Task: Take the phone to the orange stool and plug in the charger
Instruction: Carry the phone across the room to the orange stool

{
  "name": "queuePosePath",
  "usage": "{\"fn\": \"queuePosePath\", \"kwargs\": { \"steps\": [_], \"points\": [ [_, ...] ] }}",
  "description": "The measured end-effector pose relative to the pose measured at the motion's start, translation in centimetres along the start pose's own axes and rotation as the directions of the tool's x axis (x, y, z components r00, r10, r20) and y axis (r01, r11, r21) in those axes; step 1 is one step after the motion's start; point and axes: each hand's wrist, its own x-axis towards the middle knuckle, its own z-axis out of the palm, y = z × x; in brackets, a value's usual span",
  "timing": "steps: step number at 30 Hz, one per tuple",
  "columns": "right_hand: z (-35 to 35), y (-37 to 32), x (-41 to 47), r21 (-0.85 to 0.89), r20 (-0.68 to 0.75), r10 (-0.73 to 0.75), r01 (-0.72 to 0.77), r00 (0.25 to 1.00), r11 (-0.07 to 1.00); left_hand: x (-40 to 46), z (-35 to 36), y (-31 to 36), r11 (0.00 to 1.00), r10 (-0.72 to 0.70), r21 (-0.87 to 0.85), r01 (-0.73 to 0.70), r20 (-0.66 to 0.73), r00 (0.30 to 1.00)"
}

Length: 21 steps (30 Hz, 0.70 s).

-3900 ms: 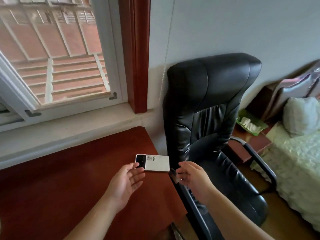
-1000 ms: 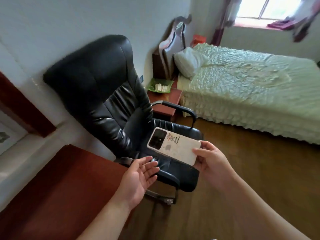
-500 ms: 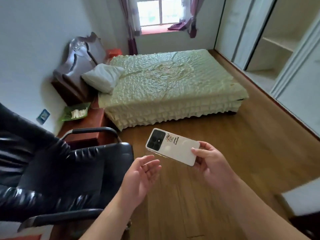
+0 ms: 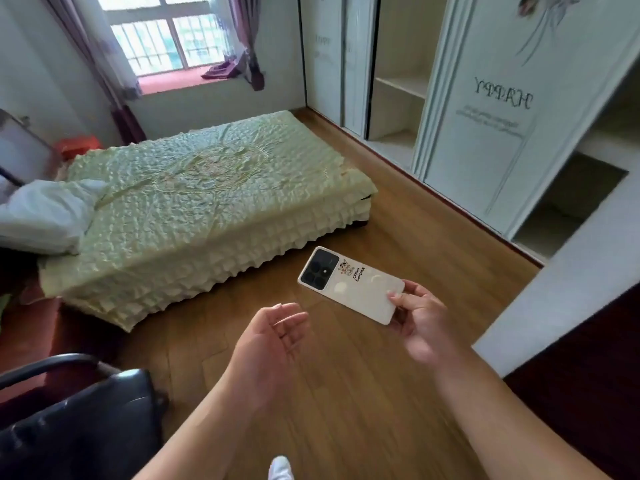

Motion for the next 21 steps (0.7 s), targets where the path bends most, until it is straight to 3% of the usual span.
{"fn": "queuePosePath", "kwargs": {
  "steps": [9,21],
  "points": [
    [-0.3,-4.0,11.4,0.054,-0.18,-0.074,0.085,0.981,0.995,15.7,5.2,3.2,0.99,-0.136,0.057,0.13,0.116,0.984],
    [7.0,-12.3,25.5,0.052,-0.382,-0.165,0.2,0.909,0.978,36.8,12.5,13.6,0.949,-0.303,0.161,0.271,0.229,0.925]
  ]
}}
